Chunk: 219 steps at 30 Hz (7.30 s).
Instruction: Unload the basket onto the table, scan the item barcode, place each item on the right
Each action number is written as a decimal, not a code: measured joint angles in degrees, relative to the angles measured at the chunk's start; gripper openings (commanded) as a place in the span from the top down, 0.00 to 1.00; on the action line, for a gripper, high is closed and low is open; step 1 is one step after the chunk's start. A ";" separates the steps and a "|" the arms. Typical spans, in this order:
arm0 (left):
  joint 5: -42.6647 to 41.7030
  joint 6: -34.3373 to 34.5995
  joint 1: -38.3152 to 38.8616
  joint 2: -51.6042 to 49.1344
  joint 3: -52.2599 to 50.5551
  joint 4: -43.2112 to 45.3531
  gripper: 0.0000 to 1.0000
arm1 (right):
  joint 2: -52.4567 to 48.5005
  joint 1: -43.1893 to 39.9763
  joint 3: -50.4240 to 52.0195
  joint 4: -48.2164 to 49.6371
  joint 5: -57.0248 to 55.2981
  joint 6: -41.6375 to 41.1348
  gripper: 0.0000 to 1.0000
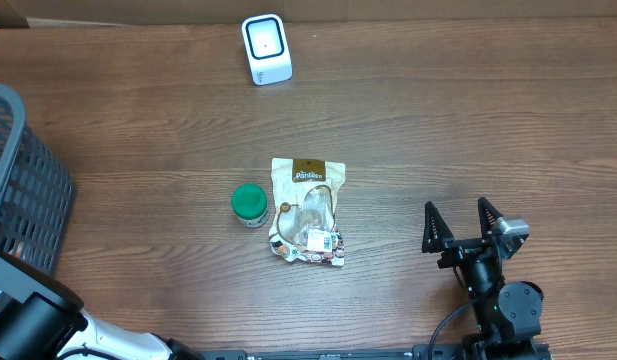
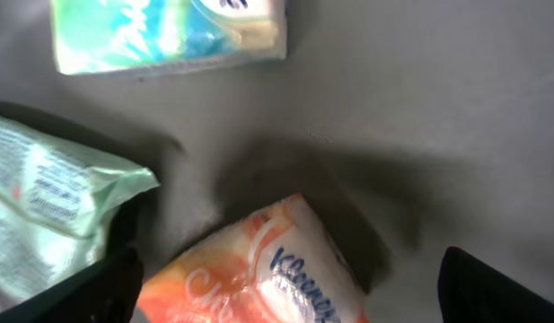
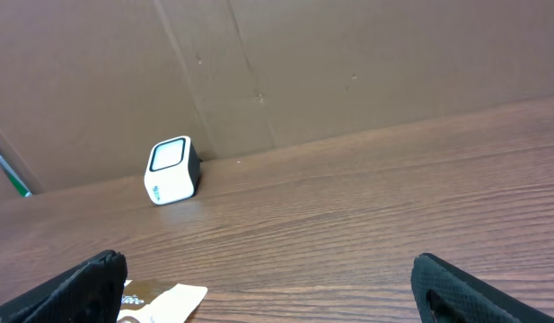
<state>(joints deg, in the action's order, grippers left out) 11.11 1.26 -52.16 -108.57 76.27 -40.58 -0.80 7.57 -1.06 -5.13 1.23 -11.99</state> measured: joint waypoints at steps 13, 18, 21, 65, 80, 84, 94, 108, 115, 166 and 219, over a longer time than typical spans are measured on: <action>0.44 -1.03 0.02 -1.07 -1.77 4.00 0.96 | 0.00 0.02 0.00 0.00 0.00 0.00 0.00; 0.46 -1.25 0.02 -1.44 -1.64 4.15 0.96 | 0.00 0.00 0.00 -0.02 0.02 -0.04 0.00; 0.42 -1.01 0.02 -1.55 -0.94 2.10 0.96 | 0.00 0.00 0.00 0.00 0.00 -0.02 0.00; -16.04 23.02 40.65 10.43 44.92 -54.97 0.96 | 0.00 0.02 0.00 -0.02 0.02 -0.02 0.00; -11.69 33.22 52.06 10.05 6.80 -29.57 0.95 | 0.00 0.00 0.00 0.00 0.00 -0.02 0.00; -11.50 35.26 54.07 10.05 -0.39 -25.16 0.94 | 0.00 0.00 0.00 -0.02 0.00 -0.02 0.00; -11.41 37.22 56.15 9.99 -2.91 -24.17 0.49 | 0.02 0.00 0.00 -0.02 0.00 -0.02 0.00; -8.37 31.80 48.28 9.90 45.42 -46.88 0.37 | 0.00 0.00 0.00 -0.02 0.00 -0.02 0.00; -7.50 27.63 34.14 10.14 61.99 -54.97 0.34 | 0.00 0.00 0.00 0.00 0.00 -0.02 0.00; 7.34 7.15 -2.49 9.77 3.61 -7.15 0.21 | 0.00 0.00 0.00 -0.04 0.02 -0.02 0.00; 12.59 0.55 -9.77 -4.94 1.90 -0.46 0.96 | 0.00 0.00 0.00 0.00 0.00 0.00 0.00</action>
<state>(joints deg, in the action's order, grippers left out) 23.70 1.80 -61.93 -113.51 78.17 -41.04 -0.80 7.57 -1.06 -5.13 1.23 -11.99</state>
